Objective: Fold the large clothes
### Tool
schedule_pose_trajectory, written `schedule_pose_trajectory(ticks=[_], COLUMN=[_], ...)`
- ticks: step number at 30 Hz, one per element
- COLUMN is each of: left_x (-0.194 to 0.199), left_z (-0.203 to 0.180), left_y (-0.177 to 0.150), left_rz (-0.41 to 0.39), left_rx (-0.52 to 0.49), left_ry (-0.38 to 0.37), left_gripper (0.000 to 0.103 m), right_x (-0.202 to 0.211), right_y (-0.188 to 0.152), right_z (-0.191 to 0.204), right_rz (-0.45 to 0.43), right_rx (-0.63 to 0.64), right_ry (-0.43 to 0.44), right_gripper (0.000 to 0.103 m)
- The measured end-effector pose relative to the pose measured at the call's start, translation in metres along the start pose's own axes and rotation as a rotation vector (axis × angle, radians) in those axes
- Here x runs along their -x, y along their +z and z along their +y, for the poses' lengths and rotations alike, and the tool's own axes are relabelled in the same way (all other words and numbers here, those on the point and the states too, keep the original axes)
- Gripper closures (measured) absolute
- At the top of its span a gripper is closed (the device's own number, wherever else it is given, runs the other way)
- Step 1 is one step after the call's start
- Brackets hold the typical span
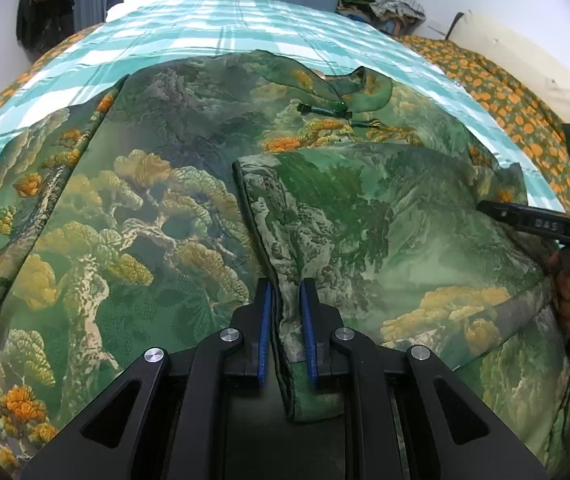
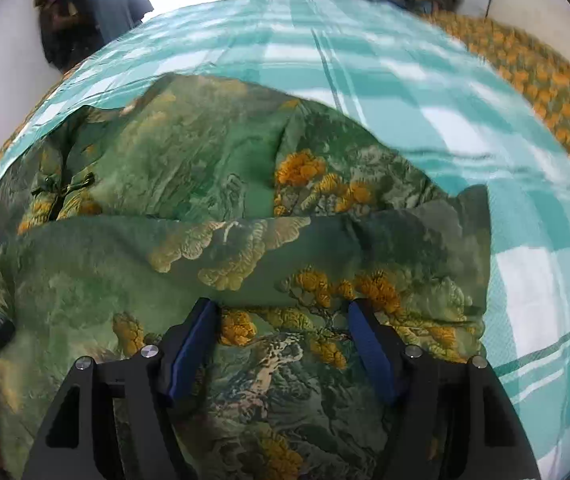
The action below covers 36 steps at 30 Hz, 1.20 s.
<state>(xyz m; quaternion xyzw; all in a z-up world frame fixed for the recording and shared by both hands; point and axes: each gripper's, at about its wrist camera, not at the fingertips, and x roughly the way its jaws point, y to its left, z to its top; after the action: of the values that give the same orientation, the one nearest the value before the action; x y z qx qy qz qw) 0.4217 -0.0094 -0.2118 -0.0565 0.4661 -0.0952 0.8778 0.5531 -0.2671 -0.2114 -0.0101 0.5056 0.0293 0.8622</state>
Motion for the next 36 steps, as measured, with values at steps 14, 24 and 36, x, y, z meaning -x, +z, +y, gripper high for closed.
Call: schedule_pose_trajectory(ticks=[14,24,36], left_x=[0.001,0.086,0.192], left_z=[-0.009,0.007,0.061], left_y=[0.002,-0.038,-0.117], left_rz=[0.003,-0.044,-0.085], left_rx=[-0.037,-0.002,0.008], left_ry=[0.048,0.035,0.188], left_gripper=[0.088,0.011,0.008], right_x=[0.042,0.173,0.204], right_y=[-0.067,-0.135,-0.217], right_z=[0.004,0.021,0.047], right_rz=[0.007,-0.247,-0.308], right_rx=[0.004,-0.053,-0.042], right_ry=[0.041,0.037,0.013], right_gripper=[0.033,0.032,0.029])
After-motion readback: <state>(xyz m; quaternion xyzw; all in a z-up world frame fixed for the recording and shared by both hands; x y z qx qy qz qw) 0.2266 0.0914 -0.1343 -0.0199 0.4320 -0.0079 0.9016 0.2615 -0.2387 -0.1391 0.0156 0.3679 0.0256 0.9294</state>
